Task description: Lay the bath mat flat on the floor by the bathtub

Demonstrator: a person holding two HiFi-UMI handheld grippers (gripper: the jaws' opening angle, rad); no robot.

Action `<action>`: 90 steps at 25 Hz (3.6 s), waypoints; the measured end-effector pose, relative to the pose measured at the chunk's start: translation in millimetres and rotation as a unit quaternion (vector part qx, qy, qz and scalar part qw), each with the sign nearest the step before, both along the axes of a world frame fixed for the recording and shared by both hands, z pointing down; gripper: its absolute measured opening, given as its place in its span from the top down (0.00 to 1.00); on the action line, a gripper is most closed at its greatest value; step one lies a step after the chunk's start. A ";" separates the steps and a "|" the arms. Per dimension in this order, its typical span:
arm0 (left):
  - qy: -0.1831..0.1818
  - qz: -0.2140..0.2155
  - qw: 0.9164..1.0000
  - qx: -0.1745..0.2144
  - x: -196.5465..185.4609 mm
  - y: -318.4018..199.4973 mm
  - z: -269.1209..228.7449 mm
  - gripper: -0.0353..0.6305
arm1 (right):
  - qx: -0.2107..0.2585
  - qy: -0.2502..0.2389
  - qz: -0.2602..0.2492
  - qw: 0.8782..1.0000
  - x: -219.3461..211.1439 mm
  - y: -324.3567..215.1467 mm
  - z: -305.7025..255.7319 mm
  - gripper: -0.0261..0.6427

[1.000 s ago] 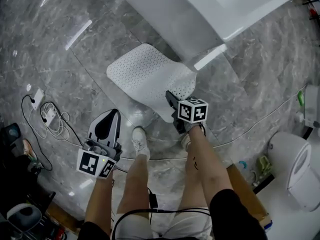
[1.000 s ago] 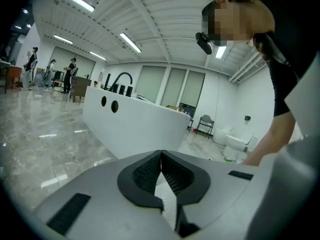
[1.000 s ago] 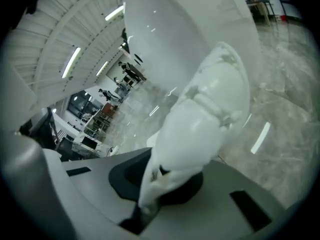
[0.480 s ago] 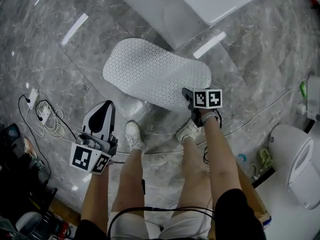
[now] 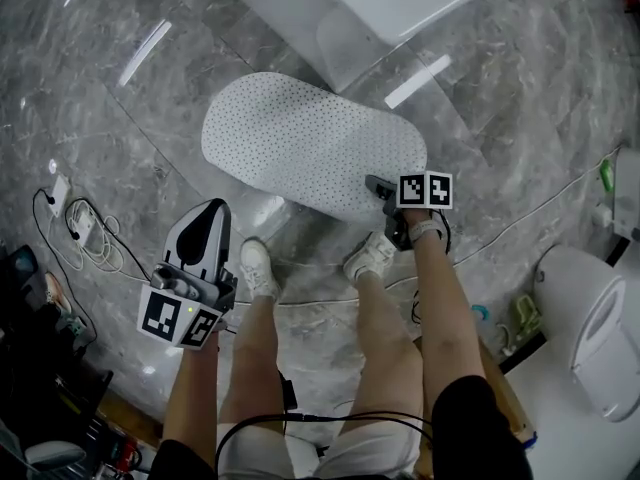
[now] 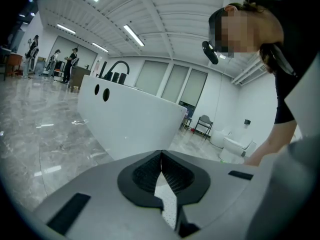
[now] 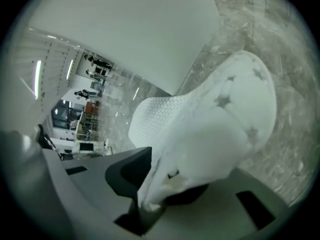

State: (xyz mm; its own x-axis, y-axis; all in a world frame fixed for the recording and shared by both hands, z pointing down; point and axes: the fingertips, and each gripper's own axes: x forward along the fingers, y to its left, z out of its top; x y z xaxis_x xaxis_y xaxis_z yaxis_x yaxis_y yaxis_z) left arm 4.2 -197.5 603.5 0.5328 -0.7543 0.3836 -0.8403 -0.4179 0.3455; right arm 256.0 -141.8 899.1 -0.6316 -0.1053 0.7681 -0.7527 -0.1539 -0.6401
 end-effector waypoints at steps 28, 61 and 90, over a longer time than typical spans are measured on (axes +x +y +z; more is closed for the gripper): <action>0.001 -0.036 0.999 -0.035 -102.1 34.8 82.8 0.92 | 0.039 0.130 -0.056 0.989 -90.3 81.0 96.9 0.75; -0.032 -0.083 0.994 -0.063 -200.8 73.6 181.7 0.92 | 0.329 0.126 -0.380 0.855 -341.7 37.6 121.9 0.87; -0.034 0.047 0.998 0.003 -94.4 45.7 -49.8 0.93 | 0.385 0.167 -0.095 0.903 -153.0 69.1 -261.6 0.92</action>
State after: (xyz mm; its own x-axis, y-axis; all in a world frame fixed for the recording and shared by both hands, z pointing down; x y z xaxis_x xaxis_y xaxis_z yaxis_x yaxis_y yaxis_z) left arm -90.2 -151.8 553.7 0.5752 -0.7036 0.4172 -0.8180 -0.4983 0.2874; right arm 103.0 -72.7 637.5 -0.4407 -0.6036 0.6644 -0.8898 0.3912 -0.2348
